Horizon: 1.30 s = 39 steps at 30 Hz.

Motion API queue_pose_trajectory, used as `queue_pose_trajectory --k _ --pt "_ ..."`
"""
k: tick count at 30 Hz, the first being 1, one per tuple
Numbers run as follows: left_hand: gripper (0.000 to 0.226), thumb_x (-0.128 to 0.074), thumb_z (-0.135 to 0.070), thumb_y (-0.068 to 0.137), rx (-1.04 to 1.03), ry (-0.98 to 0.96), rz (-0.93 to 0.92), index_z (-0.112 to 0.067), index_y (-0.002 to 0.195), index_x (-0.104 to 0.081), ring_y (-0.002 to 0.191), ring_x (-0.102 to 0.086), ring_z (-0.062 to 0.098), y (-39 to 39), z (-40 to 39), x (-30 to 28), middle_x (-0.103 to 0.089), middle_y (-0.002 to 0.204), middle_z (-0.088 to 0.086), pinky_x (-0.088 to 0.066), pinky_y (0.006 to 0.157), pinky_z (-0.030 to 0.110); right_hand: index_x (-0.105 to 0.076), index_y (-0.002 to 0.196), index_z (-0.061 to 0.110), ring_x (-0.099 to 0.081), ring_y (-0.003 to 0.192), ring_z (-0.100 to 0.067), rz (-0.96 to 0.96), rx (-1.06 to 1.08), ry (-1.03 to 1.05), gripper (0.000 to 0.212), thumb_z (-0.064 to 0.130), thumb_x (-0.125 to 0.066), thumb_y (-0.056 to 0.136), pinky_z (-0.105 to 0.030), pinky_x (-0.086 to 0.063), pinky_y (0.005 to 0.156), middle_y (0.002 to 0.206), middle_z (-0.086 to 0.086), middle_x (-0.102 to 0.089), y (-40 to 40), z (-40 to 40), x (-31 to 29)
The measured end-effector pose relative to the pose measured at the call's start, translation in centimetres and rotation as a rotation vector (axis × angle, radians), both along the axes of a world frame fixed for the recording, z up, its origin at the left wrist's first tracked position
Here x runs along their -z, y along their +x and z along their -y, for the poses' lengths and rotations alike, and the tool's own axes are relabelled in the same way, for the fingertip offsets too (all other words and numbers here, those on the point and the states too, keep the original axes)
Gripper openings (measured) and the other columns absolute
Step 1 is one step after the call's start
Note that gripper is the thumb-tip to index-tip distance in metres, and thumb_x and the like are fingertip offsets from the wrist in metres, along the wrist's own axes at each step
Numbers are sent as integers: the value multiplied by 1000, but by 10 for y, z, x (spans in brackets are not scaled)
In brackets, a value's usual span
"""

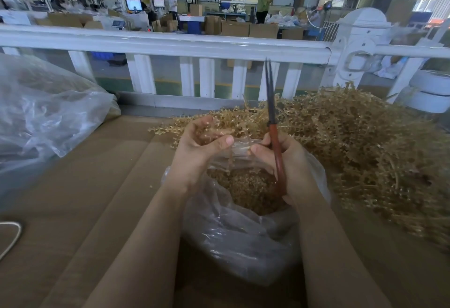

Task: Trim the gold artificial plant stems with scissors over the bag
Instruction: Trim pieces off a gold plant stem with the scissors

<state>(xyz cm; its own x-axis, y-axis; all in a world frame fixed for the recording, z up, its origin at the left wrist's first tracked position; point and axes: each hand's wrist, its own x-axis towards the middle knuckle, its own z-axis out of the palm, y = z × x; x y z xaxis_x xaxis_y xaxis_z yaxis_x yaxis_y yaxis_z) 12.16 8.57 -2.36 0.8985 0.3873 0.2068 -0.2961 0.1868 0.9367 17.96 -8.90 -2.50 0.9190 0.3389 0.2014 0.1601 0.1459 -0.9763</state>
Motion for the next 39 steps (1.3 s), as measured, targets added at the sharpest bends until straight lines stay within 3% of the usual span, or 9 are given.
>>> queue_pose_trajectory --k 7,12,15,20,23,26,30,36,39 --pt "34 -86 -16 53 280 29 -154 -16 86 -78 81 -73 20 -2 -2 2 -77 90 8 -57 68 26 -56 85 13 -66 93 -36 -36 4 115 22 -6 -67 89 -61 -50 100 93 -22 -64 0 1 0" --pt "19 -81 -8 63 293 29 -155 -8 82 -77 78 -72 20 -3 -2 4 -76 84 11 -57 68 25 -56 86 12 -65 94 -36 -30 25 126 21 -3 -70 88 -60 -51 99 96 -24 -61 0 0 -1" --pt "19 -77 -14 66 226 -10 -148 -5 83 -74 68 -68 15 -3 0 1 -74 74 6 -56 66 22 -57 84 17 -63 92 -33 35 61 91 24 22 -80 79 -62 -49 101 93 -19 -61 -2 -3 0" --pt "23 -73 -23 71 112 -133 -117 -7 87 -69 68 -71 11 -3 0 -3 -76 77 2 -55 61 20 -66 77 34 -65 78 -12 129 44 8 19 38 -84 71 -33 -56 77 78 6 -67 1 -4 5" --pt "17 -70 -26 76 70 -156 -119 -12 85 -66 70 -73 13 -1 2 -2 -77 83 4 -57 61 21 -64 84 24 -63 76 -10 192 65 -93 21 30 -84 80 -30 -55 75 77 3 -67 5 -3 11" --pt "10 -67 -22 88 38 -169 -108 -17 82 -62 70 -73 15 0 2 -1 -77 86 5 -57 60 22 -61 81 28 -55 62 5 271 60 -189 27 40 -85 78 -11 -46 62 66 19 -59 4 -5 12" --pt "15 -72 -19 77 3 -178 -57 -14 85 -60 67 -71 15 1 0 0 -75 78 4 -58 63 24 -60 85 32 -60 68 1 322 96 -409 50 74 -73 61 -20 -45 63 75 17 -63 0 -8 15" --pt "18 -72 -2 72 13 -307 50 -8 87 -64 69 -72 18 1 -1 0 -72 75 7 -58 68 25 -51 84 31 -59 76 11 473 205 -566 56 82 -63 66 -6 -41 60 80 26 -61 -3 -8 13" --pt "20 -70 2 76 -18 -286 62 0 94 -60 68 -70 18 3 -2 1 -67 78 12 -58 70 26 -47 88 33 -61 73 4 634 296 -653 53 81 -61 70 -13 -42 54 78 18 -60 -6 -6 11"
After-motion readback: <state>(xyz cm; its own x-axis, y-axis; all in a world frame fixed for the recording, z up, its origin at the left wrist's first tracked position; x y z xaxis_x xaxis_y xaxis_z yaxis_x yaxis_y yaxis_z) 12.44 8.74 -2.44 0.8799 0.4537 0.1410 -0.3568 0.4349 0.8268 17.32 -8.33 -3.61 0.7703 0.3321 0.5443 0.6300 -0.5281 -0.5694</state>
